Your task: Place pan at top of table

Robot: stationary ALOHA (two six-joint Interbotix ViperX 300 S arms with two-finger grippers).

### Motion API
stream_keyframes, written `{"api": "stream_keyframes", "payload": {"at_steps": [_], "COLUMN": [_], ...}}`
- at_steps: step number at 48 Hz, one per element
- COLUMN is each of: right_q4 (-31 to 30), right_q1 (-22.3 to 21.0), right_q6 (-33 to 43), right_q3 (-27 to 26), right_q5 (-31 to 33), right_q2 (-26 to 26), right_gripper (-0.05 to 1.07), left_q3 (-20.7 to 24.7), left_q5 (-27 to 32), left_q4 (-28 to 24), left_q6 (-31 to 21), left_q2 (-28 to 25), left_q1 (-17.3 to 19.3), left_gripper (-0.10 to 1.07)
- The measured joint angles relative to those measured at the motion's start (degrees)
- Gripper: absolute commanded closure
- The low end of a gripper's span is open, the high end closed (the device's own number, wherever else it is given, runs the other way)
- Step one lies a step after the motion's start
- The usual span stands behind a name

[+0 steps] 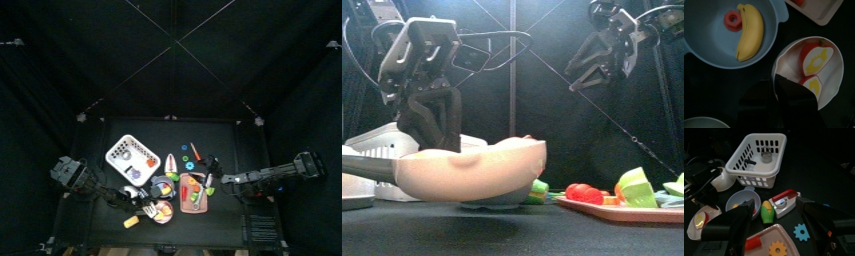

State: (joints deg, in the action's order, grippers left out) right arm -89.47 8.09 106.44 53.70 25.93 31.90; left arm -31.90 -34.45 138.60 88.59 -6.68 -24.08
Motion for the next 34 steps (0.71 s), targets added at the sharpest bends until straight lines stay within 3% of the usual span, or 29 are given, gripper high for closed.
{"api": "stream_keyframes", "payload": {"at_steps": [11, 21, 29, 34], "right_q4": [0.1, 0.0, 0.1, 0.0], "right_q1": [-0.1, -0.1, -0.2, -0.2], "right_q6": [0.0, 0.0, 0.0, 0.0], "right_q3": [0.4, 0.3, 0.3, 0.4], "right_q5": [0.0, 0.0, 0.0, 0.0], "right_q2": [0.0, 0.0, 0.0, 0.0], "right_gripper": [0.06, 0.06, 0.06, 0.06], "left_q3": [0.2, 1.1, 4.7, 8.1], "left_q5": [-0.4, -4.0, -13.2, -18.7], "left_q4": [2.8, 6.8, 7.7, 9.5], "left_q6": [0.0, 3.3, 13.5, 22.0], "left_q2": [5.7, 11.7, 14.6, 15.6], "left_q1": [1.4, 5.8, 9.1, 13.0], "left_gripper": [0.45, 0.45, 0.45, 0.45]}}
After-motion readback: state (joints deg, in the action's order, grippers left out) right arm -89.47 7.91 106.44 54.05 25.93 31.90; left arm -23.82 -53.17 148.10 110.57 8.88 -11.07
